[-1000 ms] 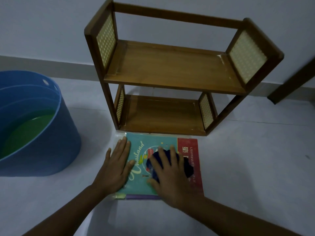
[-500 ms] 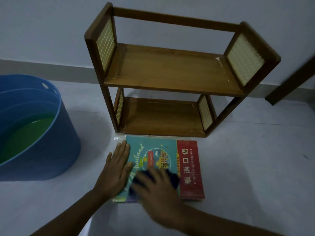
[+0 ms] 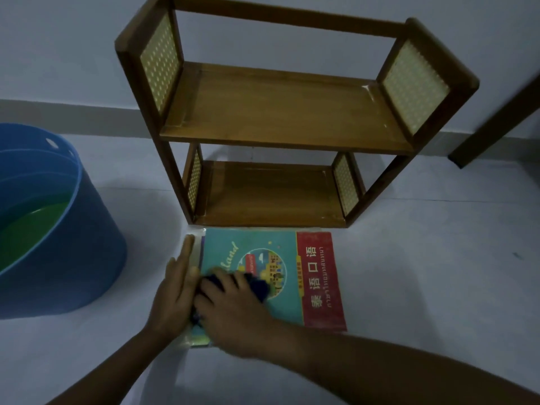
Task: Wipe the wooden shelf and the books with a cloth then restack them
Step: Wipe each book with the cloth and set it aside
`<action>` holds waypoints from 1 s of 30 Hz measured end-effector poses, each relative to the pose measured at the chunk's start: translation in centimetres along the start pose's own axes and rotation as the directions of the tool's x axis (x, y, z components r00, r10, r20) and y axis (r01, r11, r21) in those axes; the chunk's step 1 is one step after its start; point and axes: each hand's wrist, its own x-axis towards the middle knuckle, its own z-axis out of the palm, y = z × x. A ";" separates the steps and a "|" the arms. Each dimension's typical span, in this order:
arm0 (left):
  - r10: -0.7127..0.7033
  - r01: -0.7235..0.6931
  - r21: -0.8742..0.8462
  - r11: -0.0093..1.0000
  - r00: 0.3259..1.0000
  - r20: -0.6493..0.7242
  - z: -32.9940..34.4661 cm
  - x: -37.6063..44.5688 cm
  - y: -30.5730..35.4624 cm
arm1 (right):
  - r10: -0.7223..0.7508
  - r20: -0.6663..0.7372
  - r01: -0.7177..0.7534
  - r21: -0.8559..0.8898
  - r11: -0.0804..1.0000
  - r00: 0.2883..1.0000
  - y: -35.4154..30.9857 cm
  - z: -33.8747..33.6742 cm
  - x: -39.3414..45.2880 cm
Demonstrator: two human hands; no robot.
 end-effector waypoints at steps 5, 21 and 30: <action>-0.067 0.066 0.055 0.996 0.998 0.014 -0.4 -0.6 -0.2 | 0.340 -0.117 -0.351 -0.089 0.932 0.933 10.6 -2.5 2.7; 0.020 -0.156 0.587 0.795 0.973 0.230 2.1 1.5 0.4 | 0.549 -0.298 -0.596 -0.095 0.797 0.781 15.5 -3.3 -10.0; 0.042 -0.210 0.692 0.691 0.967 0.251 1.8 1.4 1.6 | 0.378 -0.180 -0.381 0.021 0.924 0.908 11.1 -3.3 -11.1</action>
